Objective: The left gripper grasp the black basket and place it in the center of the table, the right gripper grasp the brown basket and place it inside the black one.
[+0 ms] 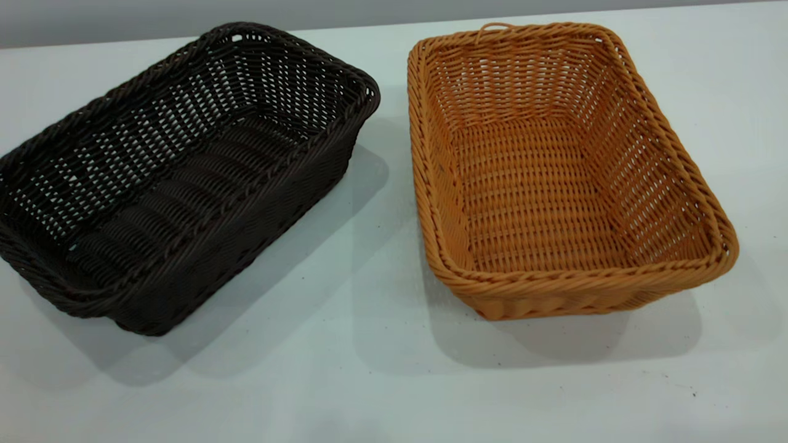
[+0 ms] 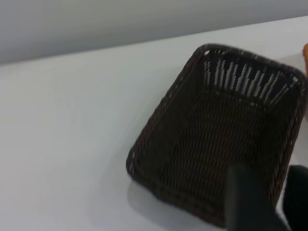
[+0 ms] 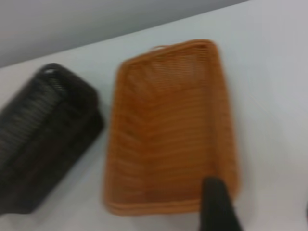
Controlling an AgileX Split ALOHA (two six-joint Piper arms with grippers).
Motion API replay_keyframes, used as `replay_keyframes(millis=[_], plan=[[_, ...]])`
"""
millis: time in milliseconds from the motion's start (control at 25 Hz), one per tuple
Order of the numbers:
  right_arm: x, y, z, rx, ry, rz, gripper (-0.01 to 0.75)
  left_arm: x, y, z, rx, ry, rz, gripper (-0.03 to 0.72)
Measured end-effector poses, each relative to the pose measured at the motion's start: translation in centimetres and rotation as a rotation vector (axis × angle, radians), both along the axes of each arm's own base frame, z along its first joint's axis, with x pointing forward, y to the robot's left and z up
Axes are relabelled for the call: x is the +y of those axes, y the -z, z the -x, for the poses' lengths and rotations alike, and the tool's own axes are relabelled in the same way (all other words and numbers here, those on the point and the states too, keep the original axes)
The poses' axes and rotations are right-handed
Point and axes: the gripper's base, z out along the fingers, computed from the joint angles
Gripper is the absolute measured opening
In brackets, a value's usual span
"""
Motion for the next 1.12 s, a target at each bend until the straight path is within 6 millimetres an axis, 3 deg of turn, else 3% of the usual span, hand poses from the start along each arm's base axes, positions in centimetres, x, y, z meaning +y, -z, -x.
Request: replay_keyframes(millis=[200,600,760,960,1120], plan=[[0.8,-0.7,-2.5,0.049,-0.034,-0.218,0.482,-0.1,-0.9,-4.1,-0.007,0.039,-0.040,0.401],[1.7,-0.3,-8.5,0.352,0.064,-0.788,0.490,0.2,-1.4,-11.7,-0.048,0.020,-0.011,0.426],[1.8,1.1,-10.5,0.506,0.128,-0.937,0.491,-0.1,-0.8,-12.8,-0.024,0.045,0.014,0.426],[1.9,4.4,-12.0,0.761,0.246,-1.037,0.491,-0.5,-1.2,-12.9,-0.061,0.074,0.061,0.426],[3.3,6.3,-13.1,0.905,0.286,-1.068,0.493,-0.8,-1.4,-13.0,-0.084,0.095,0.084,0.426]])
